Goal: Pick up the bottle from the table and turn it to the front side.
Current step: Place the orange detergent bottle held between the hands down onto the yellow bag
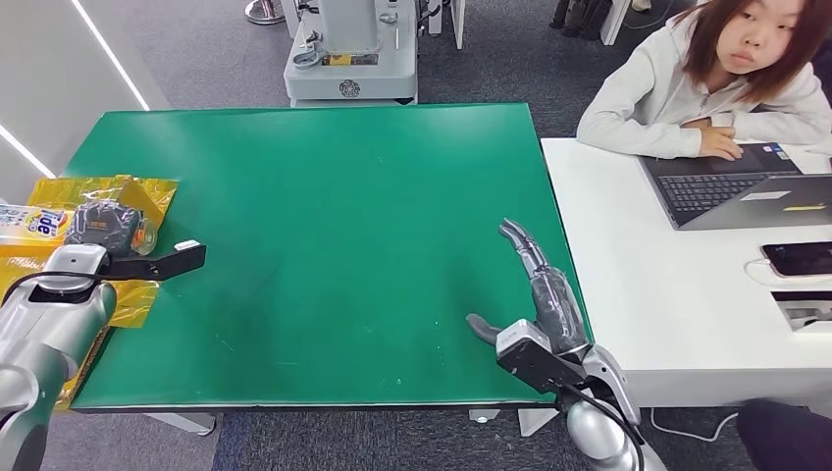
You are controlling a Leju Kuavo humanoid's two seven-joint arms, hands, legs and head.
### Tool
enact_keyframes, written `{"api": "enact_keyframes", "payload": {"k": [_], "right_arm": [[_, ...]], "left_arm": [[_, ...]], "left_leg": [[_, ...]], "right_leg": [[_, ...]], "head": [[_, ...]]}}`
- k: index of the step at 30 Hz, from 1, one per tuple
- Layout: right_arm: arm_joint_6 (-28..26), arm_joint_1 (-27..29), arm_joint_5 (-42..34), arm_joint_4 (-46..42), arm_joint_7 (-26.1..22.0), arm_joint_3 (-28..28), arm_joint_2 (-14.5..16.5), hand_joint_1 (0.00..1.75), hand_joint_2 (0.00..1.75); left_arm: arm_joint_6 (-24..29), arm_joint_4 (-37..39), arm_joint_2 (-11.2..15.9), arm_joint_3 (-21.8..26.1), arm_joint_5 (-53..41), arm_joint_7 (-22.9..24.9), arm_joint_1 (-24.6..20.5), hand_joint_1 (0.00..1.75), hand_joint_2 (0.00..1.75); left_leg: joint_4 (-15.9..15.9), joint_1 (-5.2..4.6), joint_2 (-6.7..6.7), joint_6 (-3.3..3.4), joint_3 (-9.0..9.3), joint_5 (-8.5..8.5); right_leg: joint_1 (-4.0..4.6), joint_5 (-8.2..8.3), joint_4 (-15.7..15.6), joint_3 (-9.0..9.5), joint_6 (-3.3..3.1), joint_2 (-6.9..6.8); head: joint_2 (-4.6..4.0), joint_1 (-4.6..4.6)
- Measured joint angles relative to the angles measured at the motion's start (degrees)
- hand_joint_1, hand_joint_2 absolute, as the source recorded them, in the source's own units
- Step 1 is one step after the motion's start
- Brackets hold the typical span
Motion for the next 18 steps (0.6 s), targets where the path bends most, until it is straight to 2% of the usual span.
{"api": "enact_keyframes", "payload": {"k": [13, 15, 18], "right_arm": [[1.58, -0.18, 1.13, -0.14, 0.55, -0.01, 0.01, 0.0, 1.75], [1.58, -0.11, 1.61, -0.14, 0.57, -0.13, 0.03, 0.0, 1.75], [1.62, 0.17, 2.5, -0.14, 0.44, -0.4, 0.09, 0.0, 1.75]], "left_arm": [[0.12, -0.1, 0.5, 1.88, 0.74, 0.81, 2.71, 1.75, 1.75], [-0.66, -0.53, 0.15, 3.37, 2.46, 1.08, 4.26, 1.75, 1.75], [-2.31, -1.63, -1.0, 6.97, 6.01, 0.67, 8.86, 1.75, 1.75]], "left_leg": [[0.0, -0.01, 0.0, 0.0, 0.0, 0.0], [-0.01, -0.04, 0.03, 0.0, 0.02, -0.01], [-0.03, -0.05, 0.08, 0.0, 0.02, -0.03]], "right_leg": [[-0.01, 0.0, 0.0, 0.01, 0.0, 0.0], [-0.03, 0.0, 0.0, 0.01, 0.0, 0.02], [-0.04, -0.01, -0.02, 0.03, 0.01, 0.06]], "head": [[0.0, 0.01], [0.0, 0.0], [0.0, 0.01]]}}
